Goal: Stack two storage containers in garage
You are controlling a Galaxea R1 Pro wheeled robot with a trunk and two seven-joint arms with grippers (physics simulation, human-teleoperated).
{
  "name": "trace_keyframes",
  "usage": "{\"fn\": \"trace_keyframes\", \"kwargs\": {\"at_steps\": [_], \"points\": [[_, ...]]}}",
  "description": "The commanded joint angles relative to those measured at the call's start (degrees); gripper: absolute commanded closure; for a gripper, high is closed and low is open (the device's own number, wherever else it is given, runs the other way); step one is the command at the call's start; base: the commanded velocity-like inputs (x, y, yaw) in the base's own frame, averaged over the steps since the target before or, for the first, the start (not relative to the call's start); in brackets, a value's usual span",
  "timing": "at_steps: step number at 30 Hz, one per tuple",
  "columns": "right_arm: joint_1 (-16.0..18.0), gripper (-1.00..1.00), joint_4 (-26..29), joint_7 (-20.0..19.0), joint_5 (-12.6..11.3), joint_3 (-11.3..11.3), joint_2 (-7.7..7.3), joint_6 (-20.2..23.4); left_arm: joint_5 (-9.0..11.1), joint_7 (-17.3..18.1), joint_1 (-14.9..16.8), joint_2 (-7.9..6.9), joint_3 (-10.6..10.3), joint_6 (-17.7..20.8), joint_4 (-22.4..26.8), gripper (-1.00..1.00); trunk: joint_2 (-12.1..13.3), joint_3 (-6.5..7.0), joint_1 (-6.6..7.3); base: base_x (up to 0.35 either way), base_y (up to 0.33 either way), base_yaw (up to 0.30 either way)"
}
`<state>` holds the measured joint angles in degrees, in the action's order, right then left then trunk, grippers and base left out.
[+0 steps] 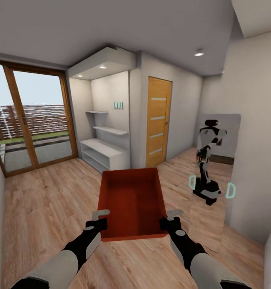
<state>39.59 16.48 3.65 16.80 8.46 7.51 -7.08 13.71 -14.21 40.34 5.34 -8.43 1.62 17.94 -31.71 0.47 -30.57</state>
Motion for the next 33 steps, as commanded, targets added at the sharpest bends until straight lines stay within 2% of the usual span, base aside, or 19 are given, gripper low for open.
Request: {"fn": "trace_keyframes", "kwargs": {"at_steps": [1,17,33], "points": [[0.0,1.0,0.1,-0.1,-4.6,1.4,0.05,-1.0,0.3,-3.7,0.0,-0.16,4.0,0.2,0.0,1.0,0.0,-0.01,-0.05,0.322,0.0,0.208],[0.0,1.0,0.1,0.0,-4.6,1.4,0.05,-1.0,0.3,-3.7,0.0,-0.16,4.0,0.2,0.0,1.0,0.0,-0.01,-0.05,0.322,0.0,0.191],[0.0,1.0,0.1,0.2,-4.6,1.4,0.05,-1.0,0.3,-3.7,0.0,-0.16,4.0,0.2,0.0,1.0,0.0,-0.01,-0.05,0.322,0.0,0.008]]}}
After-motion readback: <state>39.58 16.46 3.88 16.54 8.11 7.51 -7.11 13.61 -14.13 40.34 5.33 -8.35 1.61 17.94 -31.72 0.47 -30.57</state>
